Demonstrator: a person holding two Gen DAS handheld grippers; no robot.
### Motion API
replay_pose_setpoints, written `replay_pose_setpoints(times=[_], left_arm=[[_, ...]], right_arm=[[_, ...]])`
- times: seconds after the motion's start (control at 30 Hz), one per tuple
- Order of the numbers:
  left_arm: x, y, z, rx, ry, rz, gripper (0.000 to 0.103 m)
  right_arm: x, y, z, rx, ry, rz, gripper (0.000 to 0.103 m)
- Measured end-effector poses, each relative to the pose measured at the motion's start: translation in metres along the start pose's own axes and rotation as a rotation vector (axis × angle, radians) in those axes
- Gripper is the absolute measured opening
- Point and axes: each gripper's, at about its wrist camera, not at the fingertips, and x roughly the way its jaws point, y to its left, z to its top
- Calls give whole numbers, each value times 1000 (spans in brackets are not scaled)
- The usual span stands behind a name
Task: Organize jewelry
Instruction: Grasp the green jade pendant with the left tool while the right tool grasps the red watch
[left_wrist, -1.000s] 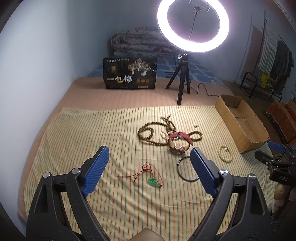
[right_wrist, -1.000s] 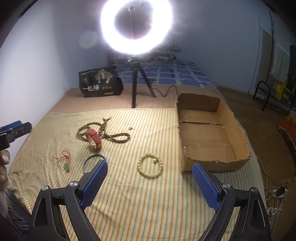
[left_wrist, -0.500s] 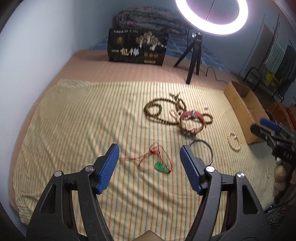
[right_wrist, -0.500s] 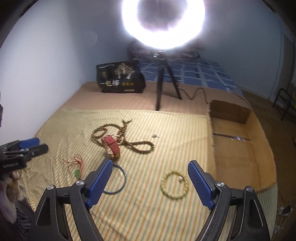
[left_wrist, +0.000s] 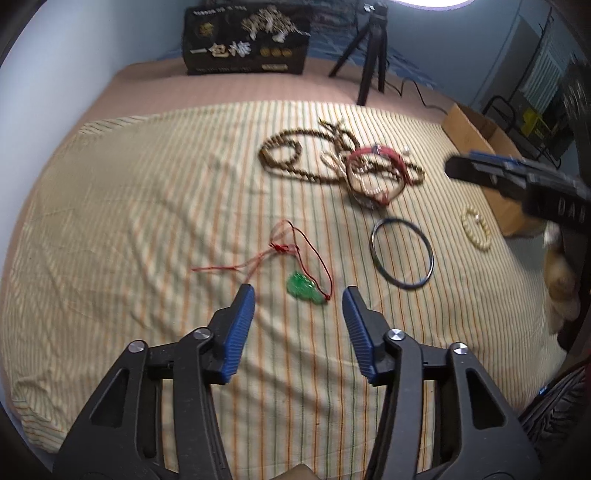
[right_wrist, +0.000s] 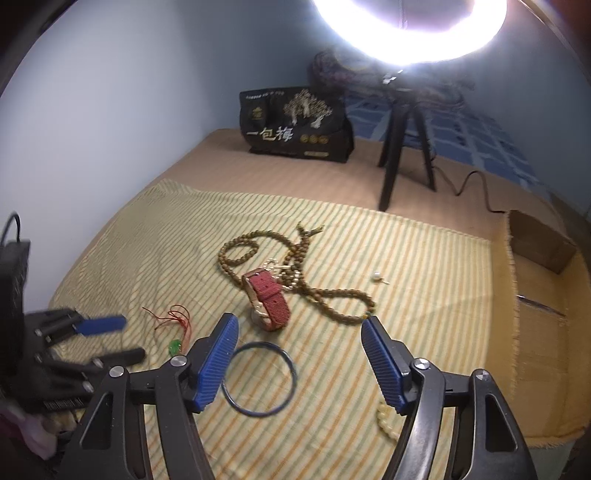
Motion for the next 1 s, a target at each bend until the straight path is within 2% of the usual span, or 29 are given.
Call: replay_pose_setpoints(times=[0.17,0.3,0.37,0.93,1.0], left_arm=[[14,-2,-2,-9,27,-7,41],[21,0,-1,-19,35,0,41],[25,2,0,-33,42,-8,34],[45,-5,8,3,46,-3,29],[45,-4,8,2,45,-7,29]], right_arm=[[16,7,8,-19,26,23,66],[25,9,11,-20,48,39,63],[28,10,13,-27,55,37,62],[48,14,15,-51,87,29,50],[49,17,15,-65,89,18,46]])
